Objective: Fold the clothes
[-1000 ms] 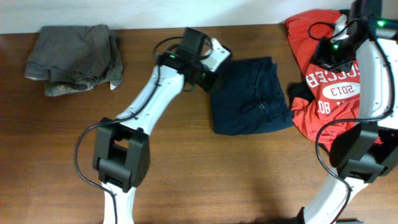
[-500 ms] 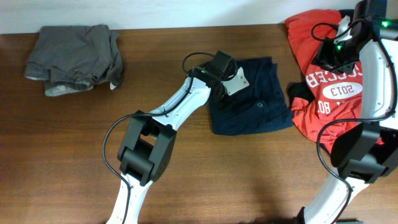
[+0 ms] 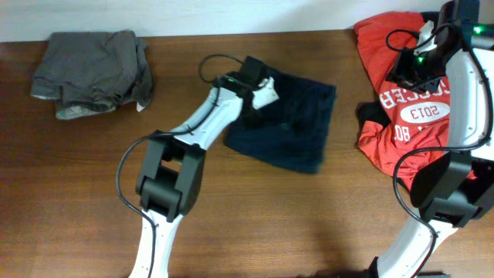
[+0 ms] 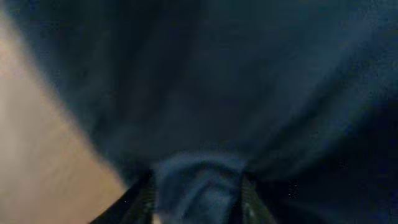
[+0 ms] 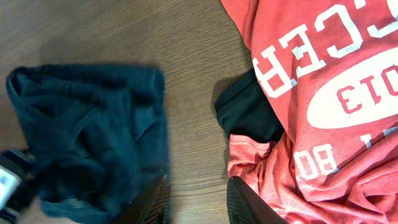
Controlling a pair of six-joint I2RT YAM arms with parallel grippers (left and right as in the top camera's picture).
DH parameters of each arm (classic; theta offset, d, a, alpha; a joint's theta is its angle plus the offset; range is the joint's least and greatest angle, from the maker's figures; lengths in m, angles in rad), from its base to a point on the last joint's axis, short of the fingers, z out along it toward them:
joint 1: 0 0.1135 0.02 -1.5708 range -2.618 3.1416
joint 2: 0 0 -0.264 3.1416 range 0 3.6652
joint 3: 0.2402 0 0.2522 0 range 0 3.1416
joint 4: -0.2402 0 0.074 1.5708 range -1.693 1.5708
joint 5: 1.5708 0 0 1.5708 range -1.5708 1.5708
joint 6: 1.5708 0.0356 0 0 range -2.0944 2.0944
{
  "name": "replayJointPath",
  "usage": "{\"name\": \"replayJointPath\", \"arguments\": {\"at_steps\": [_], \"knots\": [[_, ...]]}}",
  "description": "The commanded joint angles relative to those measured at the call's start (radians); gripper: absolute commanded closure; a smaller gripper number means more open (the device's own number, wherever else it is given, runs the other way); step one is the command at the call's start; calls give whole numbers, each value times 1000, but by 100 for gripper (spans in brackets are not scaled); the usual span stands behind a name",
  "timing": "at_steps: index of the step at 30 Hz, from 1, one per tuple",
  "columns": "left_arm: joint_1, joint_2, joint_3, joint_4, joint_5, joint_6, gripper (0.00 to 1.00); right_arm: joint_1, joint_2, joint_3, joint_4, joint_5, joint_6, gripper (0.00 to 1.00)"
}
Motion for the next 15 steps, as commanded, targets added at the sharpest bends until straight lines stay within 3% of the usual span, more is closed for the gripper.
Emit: {"name": "replayJointPath", "arguments": {"at_steps": [1,4,9,11,15], "knots": [[106,34,0,45,-319,58,46,-3,-10,13,-7,-6,-7,64],[174,34,3,157,-468,58,32,-3,-10,13,-9,-6,-7,64],[202,14,94,119,-512,47,29,-3,-10,13,-8,-7,-7,63],[183,-11,134,61,-456,34,29,-3,-10,13,-6,-14,-7,63],[125,-83,187,-81,-196,47,29,-3,-10,13,-4,-28,-7,59]]}}
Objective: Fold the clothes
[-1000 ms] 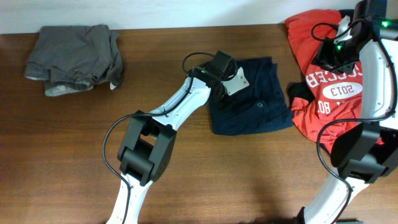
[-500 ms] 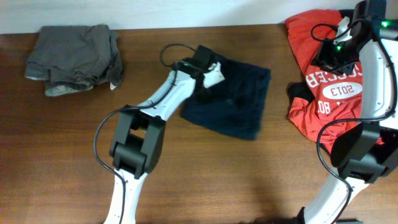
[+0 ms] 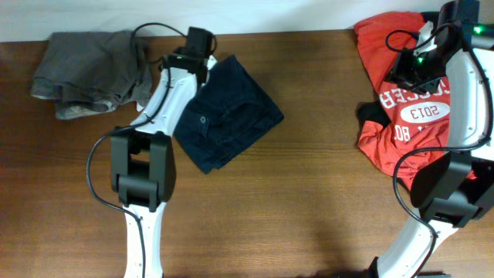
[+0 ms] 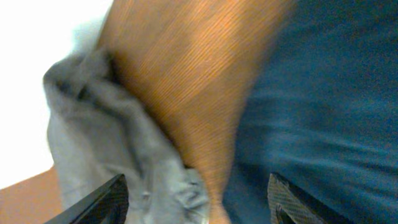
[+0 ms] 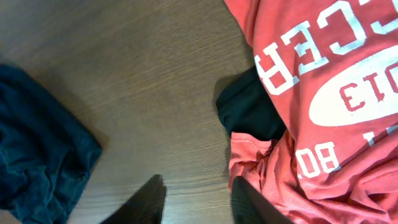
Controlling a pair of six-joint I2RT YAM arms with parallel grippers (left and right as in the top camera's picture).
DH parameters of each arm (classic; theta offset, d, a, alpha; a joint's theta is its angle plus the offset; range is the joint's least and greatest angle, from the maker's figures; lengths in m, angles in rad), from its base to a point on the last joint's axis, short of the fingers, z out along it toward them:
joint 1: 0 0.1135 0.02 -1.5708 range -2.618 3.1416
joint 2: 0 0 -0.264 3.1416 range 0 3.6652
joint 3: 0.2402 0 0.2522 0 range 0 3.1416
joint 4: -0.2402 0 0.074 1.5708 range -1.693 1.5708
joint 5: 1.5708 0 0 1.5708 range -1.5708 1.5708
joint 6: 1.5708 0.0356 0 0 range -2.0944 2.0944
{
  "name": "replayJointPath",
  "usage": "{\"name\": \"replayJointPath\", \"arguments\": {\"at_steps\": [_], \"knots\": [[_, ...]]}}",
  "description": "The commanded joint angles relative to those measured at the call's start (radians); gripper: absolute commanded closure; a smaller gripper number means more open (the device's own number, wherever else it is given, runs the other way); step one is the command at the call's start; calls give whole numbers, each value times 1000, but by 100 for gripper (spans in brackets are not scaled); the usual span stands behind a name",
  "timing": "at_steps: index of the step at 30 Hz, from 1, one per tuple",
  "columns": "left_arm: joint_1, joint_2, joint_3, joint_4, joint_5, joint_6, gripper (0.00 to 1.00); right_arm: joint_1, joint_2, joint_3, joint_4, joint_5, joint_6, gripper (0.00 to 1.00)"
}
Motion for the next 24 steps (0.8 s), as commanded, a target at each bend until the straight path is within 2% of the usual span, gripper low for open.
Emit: {"name": "replayJointPath", "arguments": {"at_steps": [1,5,7,10,13,24], "knots": [[-86,-106,48,-82,258,29,29,-3,-10,13,1,-19,-8,59],[-149,-167,48,-251,514,85,28,-3,-10,13,-3,-19,-8,56],[-177,-171,48,-316,578,85,25,-3,-10,13,-2,-19,-8,56],[-206,-163,34,-358,594,84,25,-3,-10,13,-3,-19,-8,55],[-214,-150,6,-349,594,84,20,-3,-10,13,-6,-19,-9,55],[-213,-113,-87,-304,590,84,15,-3,-8,13,-10,-19,-11,51]]}}
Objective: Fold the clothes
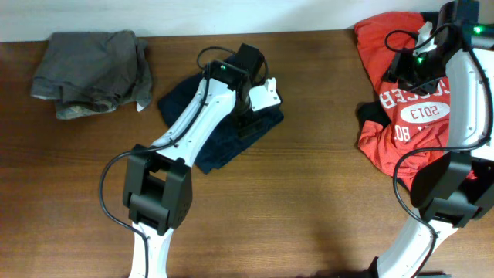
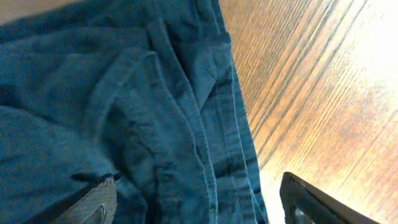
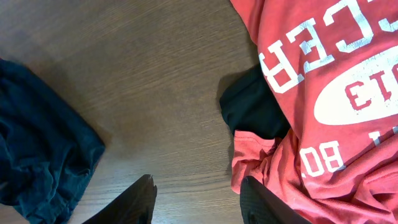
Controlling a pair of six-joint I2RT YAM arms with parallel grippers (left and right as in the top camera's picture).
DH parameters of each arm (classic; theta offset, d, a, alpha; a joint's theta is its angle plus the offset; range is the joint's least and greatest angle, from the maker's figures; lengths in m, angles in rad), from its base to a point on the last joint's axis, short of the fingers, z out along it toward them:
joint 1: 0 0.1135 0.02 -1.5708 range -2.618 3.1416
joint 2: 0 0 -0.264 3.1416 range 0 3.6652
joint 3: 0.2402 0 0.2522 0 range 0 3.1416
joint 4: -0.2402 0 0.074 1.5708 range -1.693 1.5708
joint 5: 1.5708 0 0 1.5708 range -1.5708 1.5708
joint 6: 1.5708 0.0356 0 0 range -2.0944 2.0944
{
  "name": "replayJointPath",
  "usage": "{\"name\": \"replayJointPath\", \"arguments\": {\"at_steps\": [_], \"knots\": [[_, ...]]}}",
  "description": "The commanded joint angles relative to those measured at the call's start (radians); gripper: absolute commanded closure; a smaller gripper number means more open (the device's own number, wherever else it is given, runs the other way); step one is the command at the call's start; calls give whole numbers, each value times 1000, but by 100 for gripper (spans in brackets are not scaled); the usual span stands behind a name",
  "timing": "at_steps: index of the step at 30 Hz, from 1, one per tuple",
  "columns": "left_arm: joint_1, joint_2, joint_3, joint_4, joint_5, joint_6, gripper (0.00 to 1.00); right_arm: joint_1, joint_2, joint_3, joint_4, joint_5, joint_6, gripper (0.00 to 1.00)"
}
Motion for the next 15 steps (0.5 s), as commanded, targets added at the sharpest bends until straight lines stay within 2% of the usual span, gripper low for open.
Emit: {"name": "replayJointPath", "arguments": {"at_steps": [1,8,15], "knots": [[5,31,-35,25,24,16,15,-3,-8,13,-4,-9,-8,51],[4,130,-45,41,-78,-24,15,-3,-8,12,-7,-8,-8,50],[5,151,-45,25,-86,-43,15,-3,-8,12,-6,-8,-8,50]]}}
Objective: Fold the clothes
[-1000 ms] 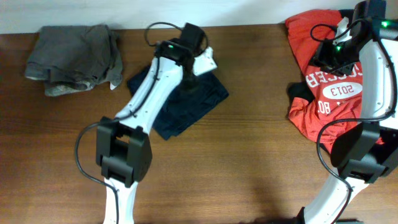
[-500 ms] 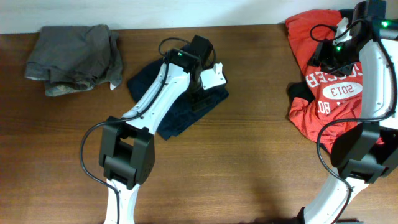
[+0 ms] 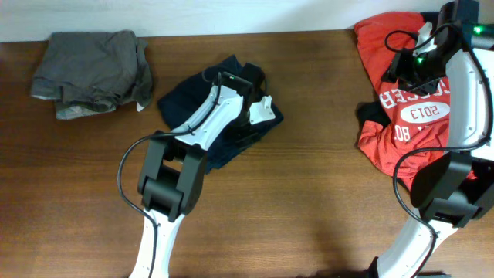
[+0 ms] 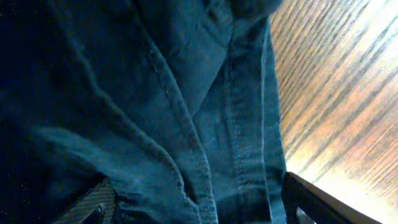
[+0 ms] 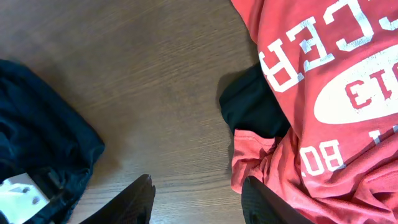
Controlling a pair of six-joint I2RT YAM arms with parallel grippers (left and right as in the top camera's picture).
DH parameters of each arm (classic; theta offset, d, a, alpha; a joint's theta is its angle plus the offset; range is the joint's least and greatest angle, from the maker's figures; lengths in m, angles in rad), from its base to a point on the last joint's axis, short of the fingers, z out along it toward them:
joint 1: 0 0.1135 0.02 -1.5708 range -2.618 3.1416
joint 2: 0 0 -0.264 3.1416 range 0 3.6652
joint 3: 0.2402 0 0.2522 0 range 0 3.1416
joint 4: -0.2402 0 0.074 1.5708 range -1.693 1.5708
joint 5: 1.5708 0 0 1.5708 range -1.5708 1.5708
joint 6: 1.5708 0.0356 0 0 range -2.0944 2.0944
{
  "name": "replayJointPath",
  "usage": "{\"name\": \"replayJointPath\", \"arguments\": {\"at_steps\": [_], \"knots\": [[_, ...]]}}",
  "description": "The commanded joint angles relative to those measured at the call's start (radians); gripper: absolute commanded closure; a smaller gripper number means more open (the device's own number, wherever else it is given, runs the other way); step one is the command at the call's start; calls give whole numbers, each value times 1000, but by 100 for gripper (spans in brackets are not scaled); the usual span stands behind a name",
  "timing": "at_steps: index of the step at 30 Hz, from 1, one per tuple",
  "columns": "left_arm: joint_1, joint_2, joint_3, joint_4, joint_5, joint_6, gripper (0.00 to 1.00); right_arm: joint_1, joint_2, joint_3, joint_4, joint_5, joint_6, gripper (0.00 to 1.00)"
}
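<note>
Dark blue denim shorts (image 3: pixel 208 123) lie bunched in the middle of the table, and their seams fill the left wrist view (image 4: pixel 155 106). My left gripper (image 3: pixel 258 106) is open and sits low over the shorts' right edge, fingers spread wide with denim under them (image 4: pixel 199 208). A red printed shirt (image 3: pixel 409 100) lies crumpled at the far right over a black garment (image 5: pixel 252 109). My right gripper (image 5: pixel 199 205) hangs open above bare wood beside the red shirt (image 5: pixel 323 93), holding nothing.
A folded grey garment (image 3: pixel 93 62) rests at the back left corner. The wooden table (image 3: pixel 309 216) shows bare at the front. The right arm's base (image 3: pixel 444 193) stands at the right edge, the left arm's base (image 3: pixel 166 185) front of centre.
My left gripper, still open, has come closer down onto the right edge of the denim shorts. The shorts, the red shirt and the right gripper are as they were.
My left gripper was first shut on the denim shorts right of centre. Then the shorts lay further left, next to the grey garment, with the gripper open at their back edge. Later it hovered open over their right side, and now sits lower there.
</note>
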Motion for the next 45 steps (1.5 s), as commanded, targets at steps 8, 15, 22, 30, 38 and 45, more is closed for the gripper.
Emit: {"name": "replayJointPath", "arguments": {"at_steps": [8,15,22,30,38,45], "knots": [[3,10,-8,-23,-36,-22,15,-3,-8,13,-2,-8,-7,49],[3,10,-110,22,-52,-22,15,-3,-8,13,1,-9,-7,49],[3,10,-198,127,-160,-24,52,-2,-8,13,4,-9,-7,49],[3,10,-197,187,-239,-33,100,-2,-8,13,5,-8,-7,49],[4,-40,-109,175,-550,-74,100,-2,-8,13,8,-8,-7,49],[27,-107,45,188,-696,127,100,-2,-8,13,8,-8,-7,49]]}}
